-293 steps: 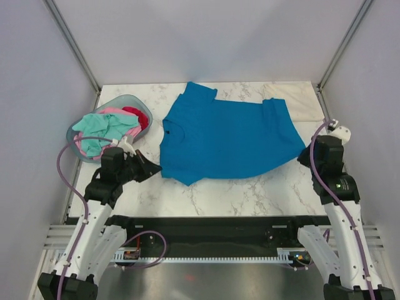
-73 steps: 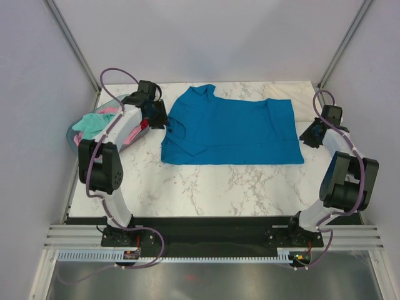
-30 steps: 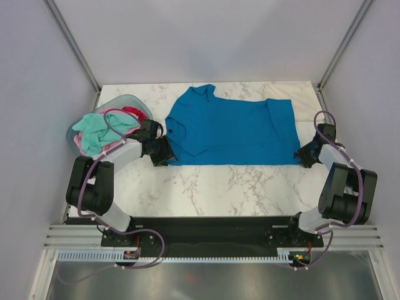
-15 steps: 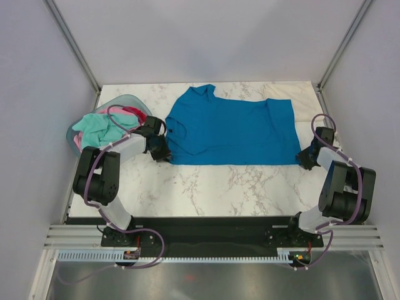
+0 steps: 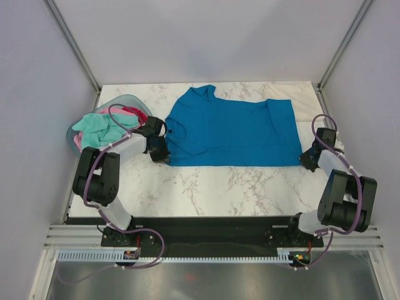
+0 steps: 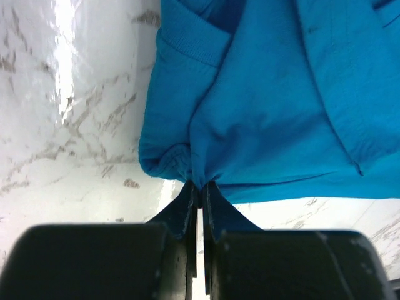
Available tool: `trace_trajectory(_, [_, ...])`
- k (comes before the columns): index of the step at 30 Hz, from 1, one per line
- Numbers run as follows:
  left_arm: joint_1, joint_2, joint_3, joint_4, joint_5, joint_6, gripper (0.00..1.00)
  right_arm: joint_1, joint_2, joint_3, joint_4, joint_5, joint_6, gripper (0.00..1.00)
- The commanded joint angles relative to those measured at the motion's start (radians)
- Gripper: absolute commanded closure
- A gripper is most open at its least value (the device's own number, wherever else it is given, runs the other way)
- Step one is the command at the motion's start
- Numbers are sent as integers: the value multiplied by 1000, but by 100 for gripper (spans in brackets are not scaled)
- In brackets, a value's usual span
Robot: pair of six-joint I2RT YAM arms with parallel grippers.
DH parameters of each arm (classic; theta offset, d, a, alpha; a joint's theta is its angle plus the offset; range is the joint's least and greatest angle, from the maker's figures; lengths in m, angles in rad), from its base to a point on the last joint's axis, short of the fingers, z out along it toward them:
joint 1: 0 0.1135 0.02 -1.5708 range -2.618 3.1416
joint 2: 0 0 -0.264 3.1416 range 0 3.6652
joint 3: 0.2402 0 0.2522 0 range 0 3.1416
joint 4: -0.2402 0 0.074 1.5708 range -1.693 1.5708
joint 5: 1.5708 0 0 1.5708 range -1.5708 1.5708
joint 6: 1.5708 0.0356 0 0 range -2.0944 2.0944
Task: Fold and stack the t-shirts
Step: Fold the tshirt
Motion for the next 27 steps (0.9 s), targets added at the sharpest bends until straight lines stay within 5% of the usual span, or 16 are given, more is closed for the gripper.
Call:
trace_trajectory(1, [-5,-83,-58,-56,-18,48,98,-4,-55,-13,-58,67,-22,100])
trace_trajectory(21, [-60,-342,-285,-127,12,11,98,-59,-343,-180,-155,80,-14,100])
trace_trajectory(24, [-66,-382,-260,-156,9,0,86,-61,-376,-163,-179,79,-20,99])
trace_trajectory(27, [-61,-394,-169,-205,-67,12,67,-61,-383,-111,-205,48,-43,82])
